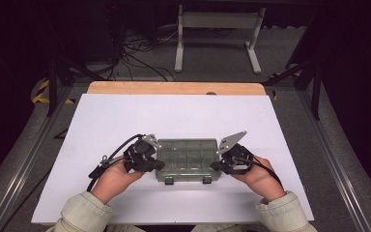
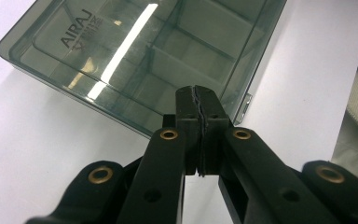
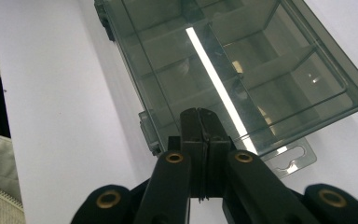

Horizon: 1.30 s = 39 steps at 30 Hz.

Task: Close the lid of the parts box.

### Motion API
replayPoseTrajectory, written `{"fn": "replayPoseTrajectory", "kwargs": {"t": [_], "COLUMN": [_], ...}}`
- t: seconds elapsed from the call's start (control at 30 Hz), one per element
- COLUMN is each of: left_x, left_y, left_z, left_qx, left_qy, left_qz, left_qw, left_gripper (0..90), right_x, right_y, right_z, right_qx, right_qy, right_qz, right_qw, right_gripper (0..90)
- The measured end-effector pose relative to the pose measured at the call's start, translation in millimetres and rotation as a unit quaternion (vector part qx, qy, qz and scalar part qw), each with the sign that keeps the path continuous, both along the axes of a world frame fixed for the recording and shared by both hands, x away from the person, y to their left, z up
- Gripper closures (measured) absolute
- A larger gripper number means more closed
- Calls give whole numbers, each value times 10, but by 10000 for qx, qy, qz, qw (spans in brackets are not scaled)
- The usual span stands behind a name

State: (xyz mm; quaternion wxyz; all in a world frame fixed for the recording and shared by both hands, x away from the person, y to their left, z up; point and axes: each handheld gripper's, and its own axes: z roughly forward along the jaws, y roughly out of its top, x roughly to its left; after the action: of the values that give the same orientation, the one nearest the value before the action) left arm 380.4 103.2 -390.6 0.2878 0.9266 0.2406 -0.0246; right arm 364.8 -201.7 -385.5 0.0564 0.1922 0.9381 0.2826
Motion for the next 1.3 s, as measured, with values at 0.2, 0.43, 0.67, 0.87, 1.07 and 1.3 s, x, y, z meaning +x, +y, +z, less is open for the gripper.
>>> {"fn": "replayPoseTrajectory", "kwargs": {"t": [0.2, 0.43, 0.67, 0.87, 1.07, 1.3], "left_x": [7, -40, -87, -117, -124, -119], "left_y": [6, -41, -33, 0, -16, -6], "left_z": [-9, -23, -49, -81, -120, -121], "left_qx": [-49, 59, -39, -197, -160, -205], "left_qy": [50, -145, -207, -308, -271, -241], "left_qz": [12, -12, 115, 156, 144, 180], "left_qw": [10000, 9999, 9997, 9992, 9994, 9993], "left_gripper": [885, 883, 878, 869, 879, 879], "right_x": [-1, -19, -52, -46, -64, -77], "right_y": [2, -13, -35, -48, -37, -21], "right_z": [-6, -31, -58, -68, -110, -106], "right_qx": [-30, 11, 128, 184, 98, 27], "right_qy": [-21, -113, -236, -190, -211, -357], "right_qz": [-5, 14, -16, -43, -32, 51], "right_qw": [10000, 9999, 9996, 9996, 9997, 9993], "right_gripper": [900, 900, 900, 900, 900, 891]}}
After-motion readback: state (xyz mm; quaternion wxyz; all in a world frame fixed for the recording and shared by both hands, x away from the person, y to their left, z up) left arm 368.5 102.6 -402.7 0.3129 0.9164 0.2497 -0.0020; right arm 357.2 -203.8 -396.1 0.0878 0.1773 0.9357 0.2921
